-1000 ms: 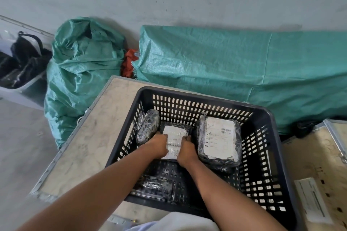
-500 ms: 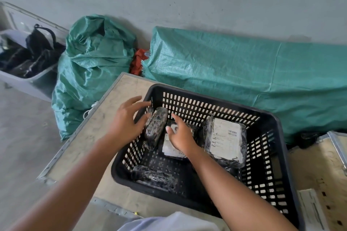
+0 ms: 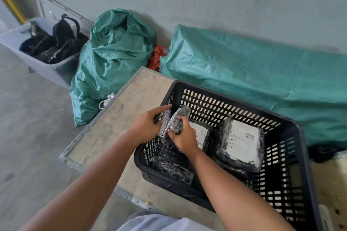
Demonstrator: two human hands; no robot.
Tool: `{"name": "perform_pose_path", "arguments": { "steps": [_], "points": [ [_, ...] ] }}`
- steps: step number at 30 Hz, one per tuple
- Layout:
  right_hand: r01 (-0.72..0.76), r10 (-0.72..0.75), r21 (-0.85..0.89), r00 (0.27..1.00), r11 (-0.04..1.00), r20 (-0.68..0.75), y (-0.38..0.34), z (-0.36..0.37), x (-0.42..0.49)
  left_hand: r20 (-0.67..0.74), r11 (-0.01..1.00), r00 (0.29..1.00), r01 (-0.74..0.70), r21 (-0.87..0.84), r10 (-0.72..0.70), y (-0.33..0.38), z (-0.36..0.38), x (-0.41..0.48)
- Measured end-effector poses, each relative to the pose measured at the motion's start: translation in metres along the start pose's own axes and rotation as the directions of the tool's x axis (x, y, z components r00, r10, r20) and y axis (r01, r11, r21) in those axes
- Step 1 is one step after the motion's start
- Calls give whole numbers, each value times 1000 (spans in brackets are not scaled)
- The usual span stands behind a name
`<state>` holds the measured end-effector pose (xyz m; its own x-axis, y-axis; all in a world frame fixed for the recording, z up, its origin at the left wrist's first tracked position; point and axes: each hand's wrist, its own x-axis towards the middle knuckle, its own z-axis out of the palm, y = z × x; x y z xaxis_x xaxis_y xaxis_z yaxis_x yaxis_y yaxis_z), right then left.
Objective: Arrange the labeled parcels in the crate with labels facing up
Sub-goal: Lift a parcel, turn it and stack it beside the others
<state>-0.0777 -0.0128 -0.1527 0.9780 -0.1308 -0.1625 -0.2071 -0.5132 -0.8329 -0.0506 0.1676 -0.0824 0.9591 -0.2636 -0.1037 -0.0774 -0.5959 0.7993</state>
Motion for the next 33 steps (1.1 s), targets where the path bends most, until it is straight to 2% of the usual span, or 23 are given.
{"name": "perform_pose_path", "arguments": {
  "steps": [4,9,19,21,23,24,26,28,31,33],
  "points": [
    [15,-15,18,999,1000,-35,-2,0,-2,-6,1000,1000,13,-13,-14,1,1,1],
    [-21,29,127,998,992,-63,-1,-24,-4,7,1000,1000,24,-9,-23,1,1,1],
    [43,-33,117,995,992,-90,-18,-107,-35,4,996,1000,25,-81,-25,4,-1,-3],
    [79,-68,123,994,989,-91,-31,-134,-46,5,1000,1000,12,2,-12,13,-2,-7],
    [130,-120,139,990,982,-80,-46,-163,-58,-86,980,993,-65,187,82,24,-3,-11],
    [149,-138,156,987,977,-78,-54,-177,-64,-134,976,981,-114,184,140,33,-4,-14],
    [188,-182,181,982,965,-53,-66,-203,-74,-135,978,969,-209,-11,205,54,-6,-19],
    [242,-247,196,969,950,1,-71,-223,-79,-22,930,968,-246,-274,249,73,-8,-22],
    [257,-287,258,954,931,89,-75,-244,-82,182,783,919,-180,-595,349,97,-12,-20],
    [261,-303,302,948,917,100,-73,-252,-81,277,722,862,-138,-678,425,106,-13,-17]
  ]
}}
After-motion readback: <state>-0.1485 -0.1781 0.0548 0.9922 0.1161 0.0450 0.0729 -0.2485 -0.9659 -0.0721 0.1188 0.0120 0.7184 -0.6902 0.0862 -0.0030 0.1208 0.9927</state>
